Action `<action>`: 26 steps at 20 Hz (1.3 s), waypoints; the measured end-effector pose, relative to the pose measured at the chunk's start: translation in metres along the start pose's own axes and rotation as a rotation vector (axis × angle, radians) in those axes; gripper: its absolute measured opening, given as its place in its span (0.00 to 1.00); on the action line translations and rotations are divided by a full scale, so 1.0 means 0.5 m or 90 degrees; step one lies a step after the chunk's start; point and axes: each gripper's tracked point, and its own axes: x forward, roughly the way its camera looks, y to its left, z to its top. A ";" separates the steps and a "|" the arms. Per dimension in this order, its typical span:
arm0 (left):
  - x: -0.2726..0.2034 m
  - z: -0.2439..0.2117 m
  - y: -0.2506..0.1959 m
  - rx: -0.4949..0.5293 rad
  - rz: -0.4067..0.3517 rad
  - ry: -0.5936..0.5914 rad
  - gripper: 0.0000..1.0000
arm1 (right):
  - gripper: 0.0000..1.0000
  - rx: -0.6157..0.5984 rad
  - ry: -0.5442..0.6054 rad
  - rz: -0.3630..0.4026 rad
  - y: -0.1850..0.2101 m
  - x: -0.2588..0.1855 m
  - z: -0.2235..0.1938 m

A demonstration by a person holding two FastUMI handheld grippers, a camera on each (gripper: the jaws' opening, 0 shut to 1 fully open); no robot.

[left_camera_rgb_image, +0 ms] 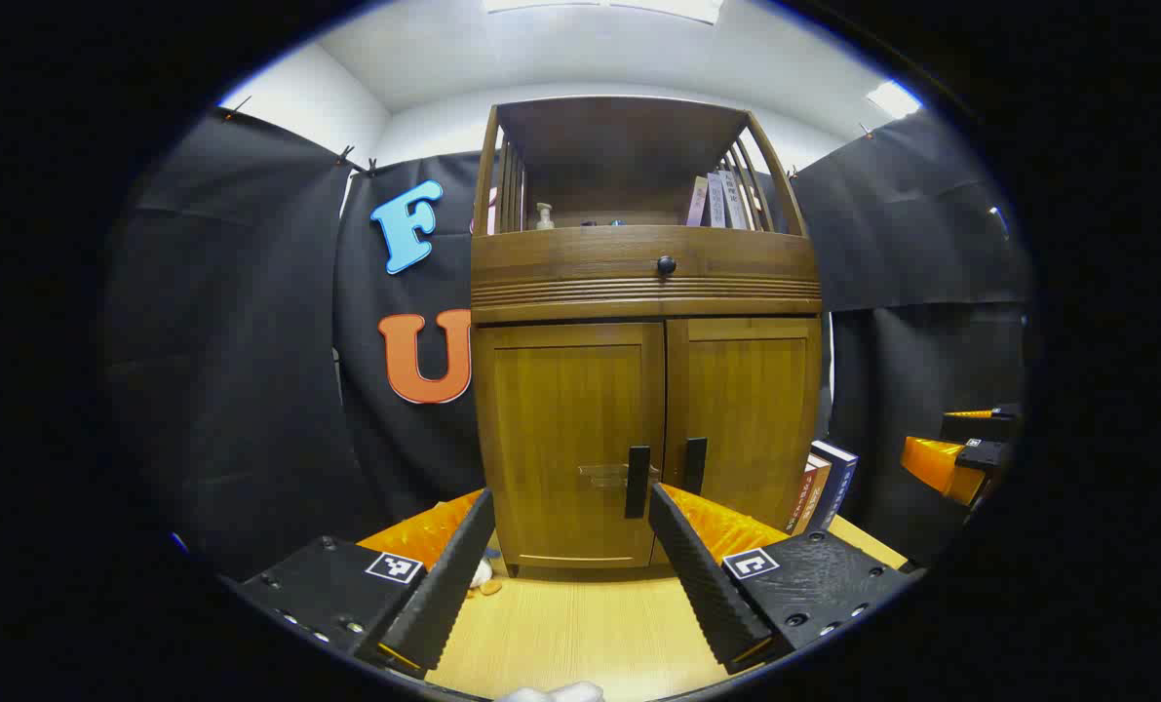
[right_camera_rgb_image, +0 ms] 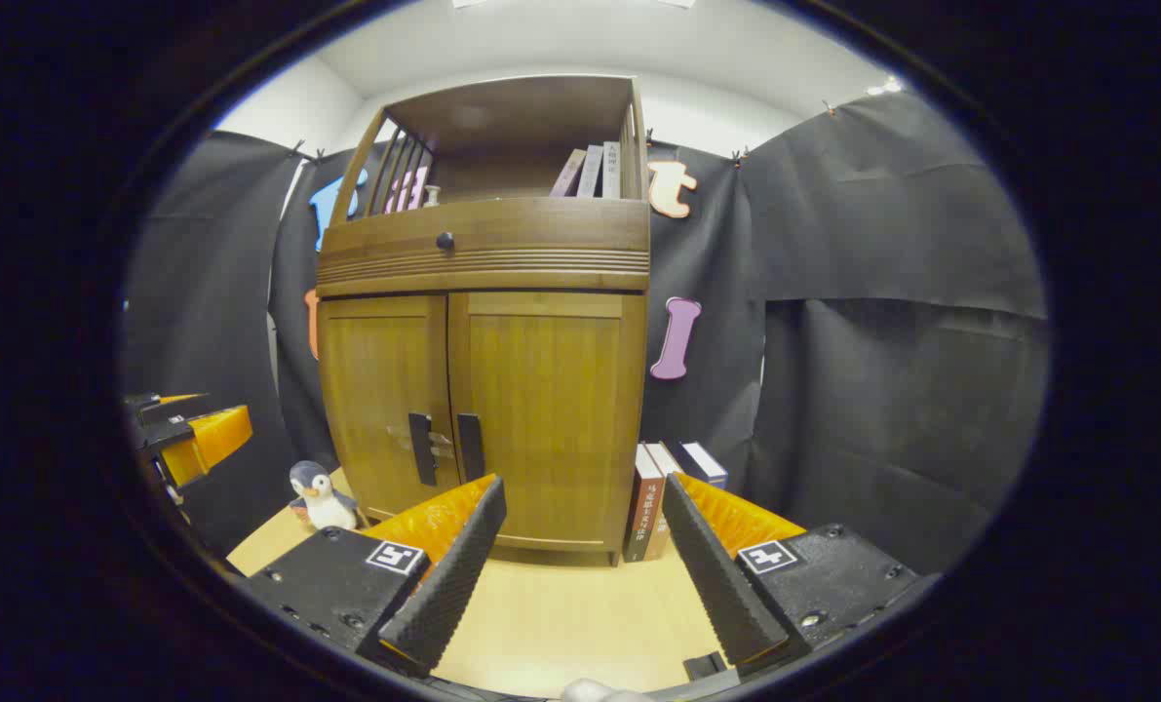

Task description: Open the right door of the double-door shoe cabinet with the right hand, and open the left door with the left hand.

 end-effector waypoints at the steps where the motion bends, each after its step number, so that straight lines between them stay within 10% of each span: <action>1: -0.001 0.003 0.002 0.000 0.003 -0.002 0.96 | 1.00 -0.001 0.000 0.002 -0.001 0.000 0.003; 26: -0.048 -0.010 0.025 0.002 0.004 0.010 0.96 | 1.00 -0.031 -0.002 0.045 0.114 0.156 -0.082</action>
